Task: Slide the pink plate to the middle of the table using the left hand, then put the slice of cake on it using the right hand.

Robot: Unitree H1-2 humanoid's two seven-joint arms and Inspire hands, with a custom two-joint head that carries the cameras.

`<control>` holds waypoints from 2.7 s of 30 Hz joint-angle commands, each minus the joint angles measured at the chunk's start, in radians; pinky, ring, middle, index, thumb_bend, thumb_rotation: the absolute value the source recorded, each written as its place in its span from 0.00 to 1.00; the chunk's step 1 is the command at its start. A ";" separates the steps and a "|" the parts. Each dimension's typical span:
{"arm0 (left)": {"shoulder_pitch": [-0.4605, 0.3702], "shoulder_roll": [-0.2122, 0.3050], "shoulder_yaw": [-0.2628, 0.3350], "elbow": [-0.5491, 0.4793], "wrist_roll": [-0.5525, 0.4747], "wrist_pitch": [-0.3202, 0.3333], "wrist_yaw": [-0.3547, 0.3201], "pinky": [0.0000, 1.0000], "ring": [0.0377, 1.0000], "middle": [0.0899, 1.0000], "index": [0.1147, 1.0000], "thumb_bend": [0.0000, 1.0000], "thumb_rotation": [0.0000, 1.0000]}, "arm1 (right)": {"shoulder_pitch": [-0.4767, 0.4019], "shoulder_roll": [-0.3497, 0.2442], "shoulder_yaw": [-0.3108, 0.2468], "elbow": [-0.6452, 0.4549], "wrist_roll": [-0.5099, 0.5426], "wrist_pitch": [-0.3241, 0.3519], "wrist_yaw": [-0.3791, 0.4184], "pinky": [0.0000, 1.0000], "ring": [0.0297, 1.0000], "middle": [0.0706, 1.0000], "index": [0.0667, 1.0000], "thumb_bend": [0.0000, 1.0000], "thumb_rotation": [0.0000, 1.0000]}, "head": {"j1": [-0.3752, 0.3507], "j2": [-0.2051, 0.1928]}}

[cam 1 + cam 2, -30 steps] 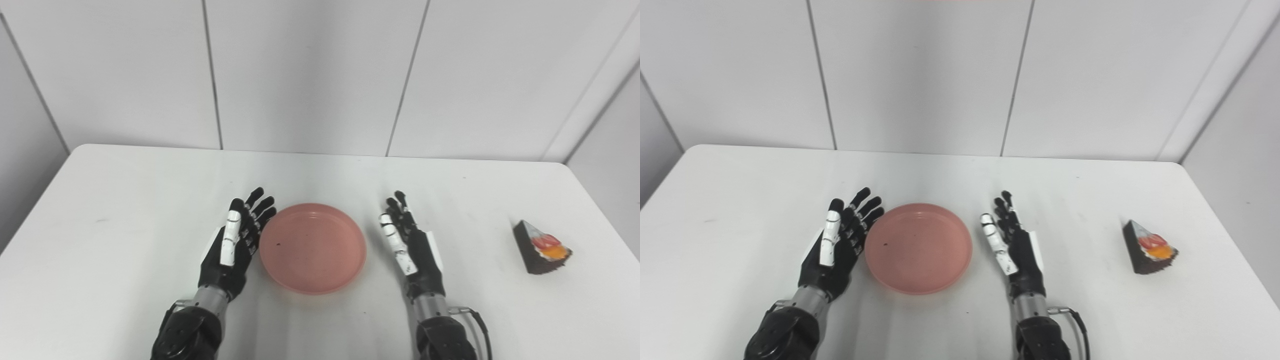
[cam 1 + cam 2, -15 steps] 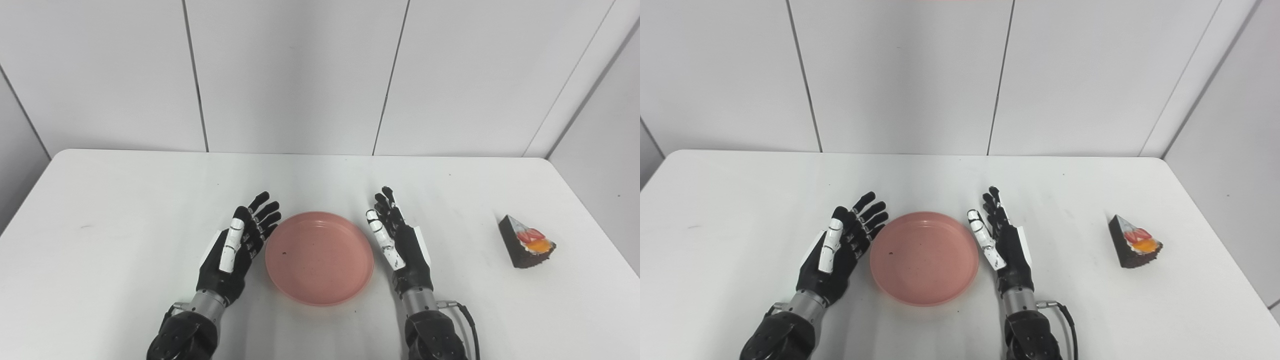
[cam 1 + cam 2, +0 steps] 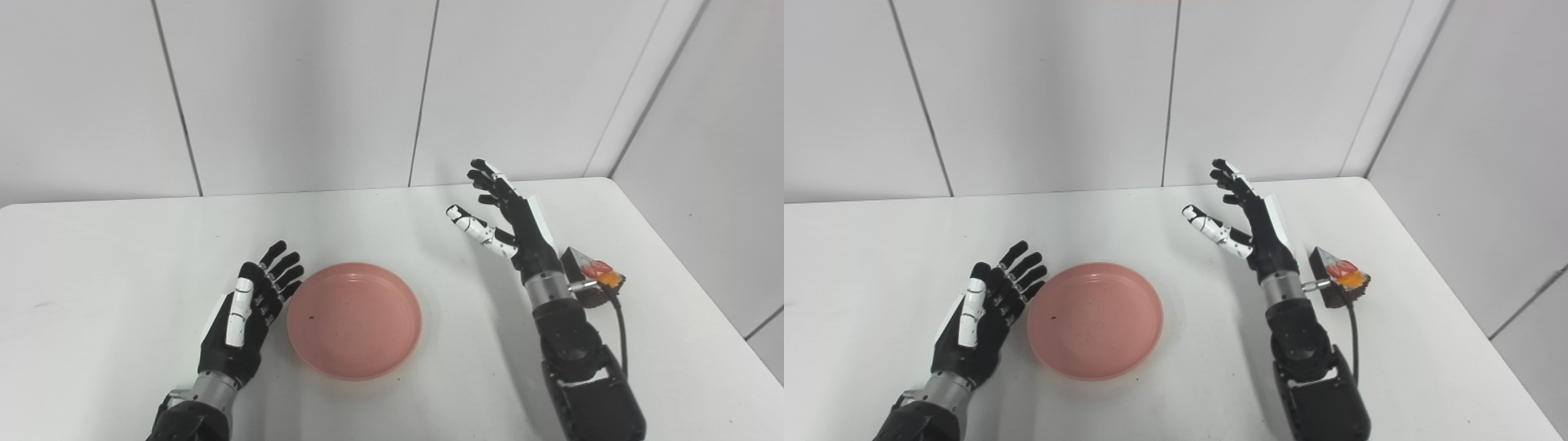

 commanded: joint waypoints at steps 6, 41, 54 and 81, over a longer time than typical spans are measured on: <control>0.021 0.030 0.010 0.014 0.021 0.014 0.008 0.88 0.90 0.89 0.89 0.72 0.95 | -0.048 -0.134 0.003 -0.155 -0.124 0.231 0.088 0.73 0.82 0.83 0.84 0.67 0.36 | -0.041 -0.003; -0.004 0.075 0.059 0.114 -0.031 -0.051 -0.064 0.82 0.85 0.85 0.83 0.70 0.85 | -0.089 -0.099 -0.189 -0.147 -0.874 0.361 0.606 0.83 0.83 0.85 0.86 0.82 0.37 | -0.185 -0.017; -0.002 0.072 0.057 0.111 -0.030 -0.050 -0.063 0.83 0.85 0.84 0.83 0.70 0.85 | -0.098 -0.109 -0.274 -0.107 -0.881 0.361 0.700 0.47 0.55 0.61 0.88 0.82 0.31 | -0.184 -0.007; 0.002 0.077 0.054 0.101 -0.034 -0.028 -0.062 0.84 0.85 0.84 0.82 0.71 0.84 | -0.115 -0.167 -0.208 0.020 -0.890 0.361 0.862 0.77 0.85 0.86 0.86 0.86 0.21 | -0.190 0.013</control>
